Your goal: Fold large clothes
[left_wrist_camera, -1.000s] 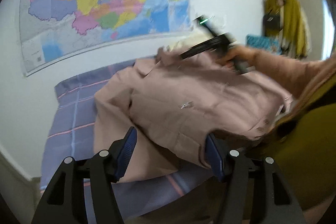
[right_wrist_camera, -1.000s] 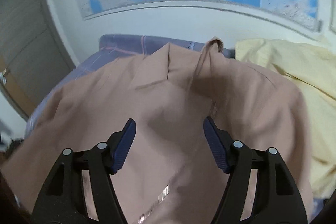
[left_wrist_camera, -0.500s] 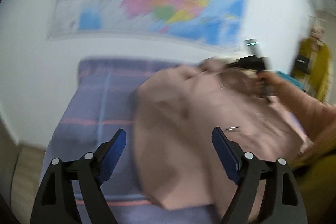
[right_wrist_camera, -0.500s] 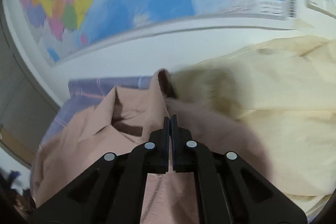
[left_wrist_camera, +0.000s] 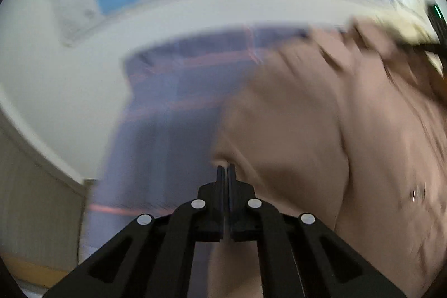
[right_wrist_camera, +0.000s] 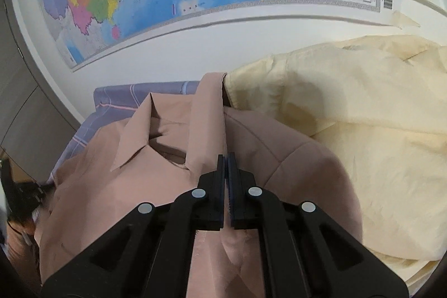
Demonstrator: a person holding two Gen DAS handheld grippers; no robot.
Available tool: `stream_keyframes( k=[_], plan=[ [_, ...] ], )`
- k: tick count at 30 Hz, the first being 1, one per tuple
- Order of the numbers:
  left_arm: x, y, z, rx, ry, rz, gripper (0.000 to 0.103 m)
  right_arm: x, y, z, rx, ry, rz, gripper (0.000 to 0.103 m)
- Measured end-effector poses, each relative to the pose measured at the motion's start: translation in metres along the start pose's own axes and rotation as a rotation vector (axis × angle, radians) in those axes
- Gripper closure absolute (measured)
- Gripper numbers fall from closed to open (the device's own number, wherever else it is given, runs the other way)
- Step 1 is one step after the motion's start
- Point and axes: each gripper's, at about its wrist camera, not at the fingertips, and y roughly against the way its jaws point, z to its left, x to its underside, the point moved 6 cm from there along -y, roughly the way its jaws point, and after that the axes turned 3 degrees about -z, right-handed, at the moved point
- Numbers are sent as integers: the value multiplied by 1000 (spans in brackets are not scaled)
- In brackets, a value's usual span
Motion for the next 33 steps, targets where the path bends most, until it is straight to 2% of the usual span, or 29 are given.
stream_keyframes(
  k=[2, 4, 5, 7, 8, 9, 10, 11, 12, 13, 14, 16, 18, 20, 23, 25, 26, 27, 29, 30, 31, 33],
  plan=[
    [-26, 23, 29, -91, 66, -76, 102, -7, 4, 0, -22, -6, -26, 101],
    [-42, 34, 52, -284, 46, -106, 102, -13, 5, 0, -31, -11, -38, 101],
    [-46, 36, 61, -352, 37, -97, 102, -13, 2, 1, -40, -15, -29, 101],
    [-45, 29, 63, -312, 33, -35, 98, -11, -4, 2, -33, -2, -3, 100],
    [-46, 27, 61, -328, 31, -23, 98, -9, -7, 3, -28, 9, 10, 96],
    [-47, 26, 56, -330, 14, -26, 92, -8, -8, 2, -14, 13, 20, 90],
    [-51, 25, 41, -282, -25, -47, 70, -7, -8, 1, -12, 16, 21, 89],
    [-57, 25, 23, -207, -53, -76, 55, -7, -5, 0, -6, 29, 15, 85],
    [-62, 25, 9, -166, -68, -100, 39, -8, 0, -2, 14, 45, -2, 81],
    [-70, 24, -13, -95, -98, -124, 39, -9, 3, -2, 21, 56, -13, 79],
    [-78, 19, -36, -22, -133, -131, 38, -11, 7, -2, 22, 65, -23, 71],
    [-93, 6, -73, 69, -175, -134, 37, -15, 12, 0, 42, 90, -39, 59],
    [-113, -16, -108, 125, -209, -141, 35, -19, 11, 3, 84, 141, -49, 39],
    [-126, -35, -132, 156, -235, -135, 31, -22, 8, 5, 120, 182, -54, 34],
    [-144, -78, -164, 139, -288, -110, 27, -20, -6, 5, 153, 237, -3, 32],
    [-152, -108, -179, 151, -293, -61, 27, -18, -14, 3, 189, 282, 29, 32],
    [-152, -121, -182, 156, -300, -28, 27, -16, -18, 1, 201, 298, 45, 39],
    [-150, -132, -186, 166, -305, 6, 28, -14, -22, -2, 215, 319, 65, 59],
    [-146, -153, -191, 163, -294, 56, 57, -12, -24, -7, 238, 345, 80, 74],
    [-145, -159, -191, 161, -285, 68, 78, -14, -22, -9, 235, 345, 66, 81],
    [-148, -160, -189, 148, -254, 50, 89, -18, -19, -10, 241, 343, 45, 84],
    [-159, -154, -186, 152, -213, 17, 93, -37, -6, -14, 226, 291, -24, 88]
  ],
)
